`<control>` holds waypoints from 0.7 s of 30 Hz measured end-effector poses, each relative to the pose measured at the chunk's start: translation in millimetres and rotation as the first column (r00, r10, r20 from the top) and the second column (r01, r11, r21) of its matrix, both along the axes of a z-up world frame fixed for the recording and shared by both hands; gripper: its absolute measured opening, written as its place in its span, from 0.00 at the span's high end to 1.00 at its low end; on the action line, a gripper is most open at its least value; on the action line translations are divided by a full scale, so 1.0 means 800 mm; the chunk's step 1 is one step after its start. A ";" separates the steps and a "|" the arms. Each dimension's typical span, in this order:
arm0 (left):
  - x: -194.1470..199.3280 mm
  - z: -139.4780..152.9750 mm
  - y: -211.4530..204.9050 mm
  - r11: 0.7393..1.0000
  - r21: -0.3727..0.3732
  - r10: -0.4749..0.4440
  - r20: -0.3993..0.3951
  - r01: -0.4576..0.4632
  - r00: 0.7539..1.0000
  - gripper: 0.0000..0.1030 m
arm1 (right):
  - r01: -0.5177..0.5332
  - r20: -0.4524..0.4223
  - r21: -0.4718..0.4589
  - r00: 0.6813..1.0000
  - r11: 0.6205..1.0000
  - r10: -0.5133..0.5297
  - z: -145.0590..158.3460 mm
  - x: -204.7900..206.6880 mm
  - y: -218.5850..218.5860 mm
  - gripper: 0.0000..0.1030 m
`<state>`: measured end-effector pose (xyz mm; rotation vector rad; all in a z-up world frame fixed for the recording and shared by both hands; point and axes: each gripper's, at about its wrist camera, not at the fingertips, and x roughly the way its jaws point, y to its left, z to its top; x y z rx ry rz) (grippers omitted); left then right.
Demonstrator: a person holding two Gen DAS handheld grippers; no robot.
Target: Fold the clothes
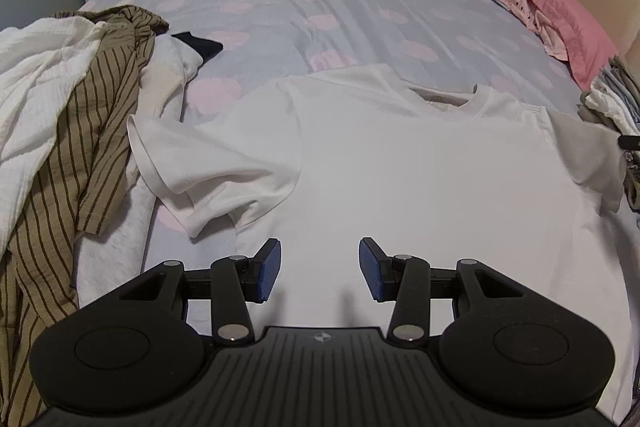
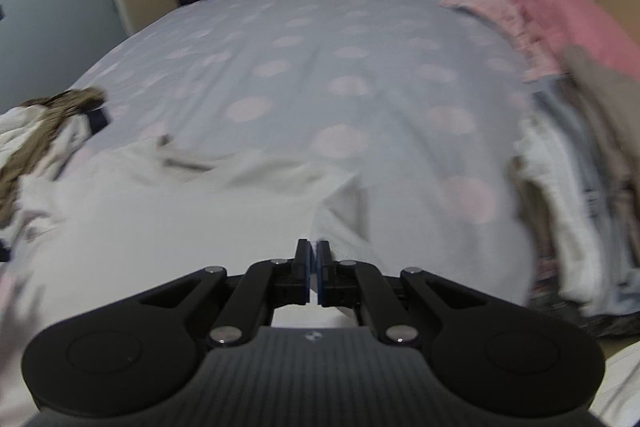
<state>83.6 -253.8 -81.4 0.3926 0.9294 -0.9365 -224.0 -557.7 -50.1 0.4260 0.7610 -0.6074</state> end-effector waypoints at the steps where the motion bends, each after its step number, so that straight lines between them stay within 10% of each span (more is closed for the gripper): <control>1: 0.000 0.002 0.001 1.000 -0.004 0.001 0.001 -0.001 1.000 0.60 | -0.015 -0.001 0.020 1.000 1.000 0.015 0.000 0.010 0.007 0.97; 14: 0.003 0.011 0.009 1.000 -0.025 0.012 0.011 -0.012 1.000 0.60 | -0.034 -0.013 0.255 0.999 0.966 0.039 -0.044 0.070 0.036 0.92; 21: 0.001 0.010 0.007 1.000 -0.023 0.001 0.008 -0.001 1.000 0.60 | 0.055 0.006 0.199 0.998 0.978 -0.057 -0.017 0.017 0.025 0.76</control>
